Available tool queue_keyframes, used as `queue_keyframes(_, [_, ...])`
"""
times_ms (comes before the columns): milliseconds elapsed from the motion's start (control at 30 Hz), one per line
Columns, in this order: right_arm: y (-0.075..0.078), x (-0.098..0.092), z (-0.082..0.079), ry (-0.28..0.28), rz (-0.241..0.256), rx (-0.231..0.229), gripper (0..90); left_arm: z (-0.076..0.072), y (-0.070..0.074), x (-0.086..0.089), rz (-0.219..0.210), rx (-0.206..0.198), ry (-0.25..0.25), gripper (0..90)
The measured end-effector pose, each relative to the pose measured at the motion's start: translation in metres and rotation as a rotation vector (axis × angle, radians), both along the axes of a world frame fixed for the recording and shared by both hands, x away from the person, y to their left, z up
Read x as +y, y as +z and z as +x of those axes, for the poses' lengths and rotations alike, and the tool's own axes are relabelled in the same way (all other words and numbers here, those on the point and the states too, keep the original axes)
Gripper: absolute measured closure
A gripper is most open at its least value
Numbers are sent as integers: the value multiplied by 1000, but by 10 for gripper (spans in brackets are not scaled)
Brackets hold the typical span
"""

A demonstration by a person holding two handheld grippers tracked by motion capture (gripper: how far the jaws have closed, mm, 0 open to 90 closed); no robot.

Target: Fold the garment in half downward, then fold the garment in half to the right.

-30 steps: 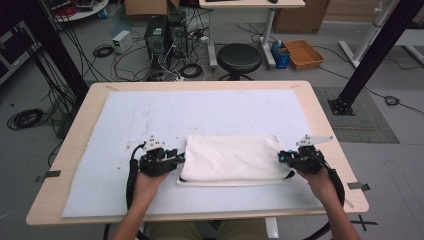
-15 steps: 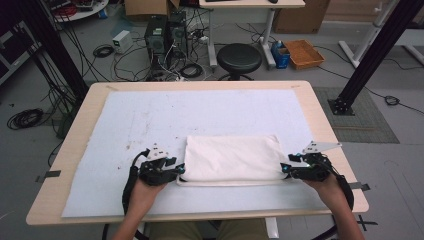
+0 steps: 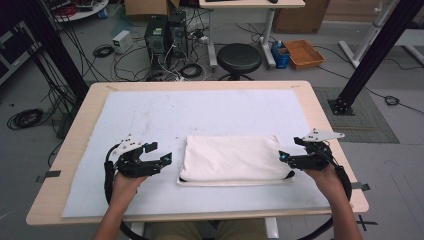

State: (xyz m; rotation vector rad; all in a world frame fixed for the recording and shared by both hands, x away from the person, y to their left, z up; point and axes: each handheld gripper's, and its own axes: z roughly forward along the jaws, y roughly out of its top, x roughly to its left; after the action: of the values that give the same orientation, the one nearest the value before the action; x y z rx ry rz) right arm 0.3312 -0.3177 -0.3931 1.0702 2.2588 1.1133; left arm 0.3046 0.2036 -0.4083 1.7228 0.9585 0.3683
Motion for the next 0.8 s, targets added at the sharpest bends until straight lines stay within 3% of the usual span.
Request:
queue_keyframes(200, [-10,3,-6,47,13,38,208,0,-1,5,13,8,25,254])
queue_keyframes(267, [-10,2,-8,47,16,23,208,-1,0,4,21,5,24,254])
queue_keyframes(467, [-8,-1,-10,24,37,-5,208,-1,4,-2,38,-9,13,254])
queue_keyframes(800, [-9,-7,-13,-12,43,-12,208,1,2,-6,39,19,2,254])
